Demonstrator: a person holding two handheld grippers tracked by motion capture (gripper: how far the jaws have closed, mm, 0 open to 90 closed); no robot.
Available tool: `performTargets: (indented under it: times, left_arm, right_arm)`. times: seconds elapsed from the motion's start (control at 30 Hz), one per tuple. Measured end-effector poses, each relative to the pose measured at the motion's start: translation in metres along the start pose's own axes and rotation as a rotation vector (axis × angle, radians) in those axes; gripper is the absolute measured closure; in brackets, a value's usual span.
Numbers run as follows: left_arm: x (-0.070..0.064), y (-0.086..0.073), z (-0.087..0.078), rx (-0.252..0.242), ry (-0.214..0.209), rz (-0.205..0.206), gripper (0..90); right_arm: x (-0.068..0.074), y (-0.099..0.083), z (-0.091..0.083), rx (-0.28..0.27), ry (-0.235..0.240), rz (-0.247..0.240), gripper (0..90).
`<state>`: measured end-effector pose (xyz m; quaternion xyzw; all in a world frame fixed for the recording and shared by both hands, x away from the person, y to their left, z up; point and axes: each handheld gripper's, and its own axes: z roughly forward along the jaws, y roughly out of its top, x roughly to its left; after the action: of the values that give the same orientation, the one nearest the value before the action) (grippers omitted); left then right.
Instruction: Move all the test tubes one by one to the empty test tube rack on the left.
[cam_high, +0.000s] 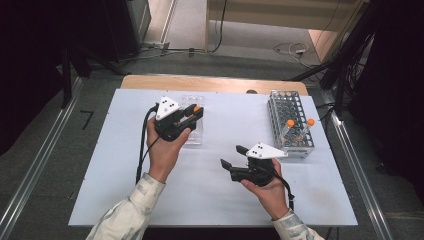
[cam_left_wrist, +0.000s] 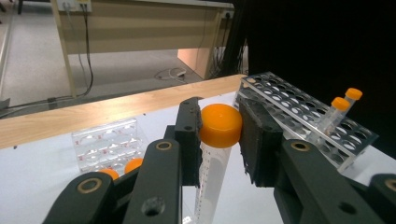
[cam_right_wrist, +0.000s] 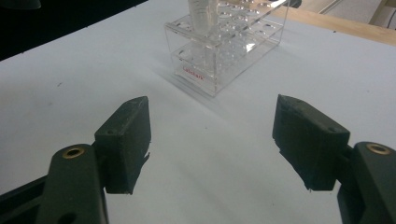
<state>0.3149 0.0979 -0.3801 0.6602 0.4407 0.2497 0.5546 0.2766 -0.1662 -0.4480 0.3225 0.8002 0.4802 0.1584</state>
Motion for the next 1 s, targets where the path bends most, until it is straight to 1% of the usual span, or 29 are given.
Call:
performTargets:
  times: [0.2,0.37,0.47,0.7,1.0]
  left_arm:
    - [0.006,0.001,0.003,-0.008,0.023,-0.014,70.2]
    - [0.01,0.0,0.008,-0.01,0.049,-0.011,70.2]
    - [0.011,-0.002,0.013,-0.005,0.062,-0.002,70.1]
    - [0.008,-0.006,0.021,0.007,0.072,0.015,70.1]
    - [0.008,-0.015,0.024,0.024,0.091,0.038,70.1]
  right_arm:
    - [0.001,0.0,0.0,0.002,0.002,0.004,26.9]
    - [0.001,0.0,-0.001,-0.001,0.003,0.004,27.1]
    - [0.001,0.0,-0.001,0.0,0.004,0.004,27.1]
    - [0.0,0.0,-0.001,-0.002,0.004,0.004,27.3]
    - [0.001,0.0,-0.002,0.0,0.005,0.001,27.4]
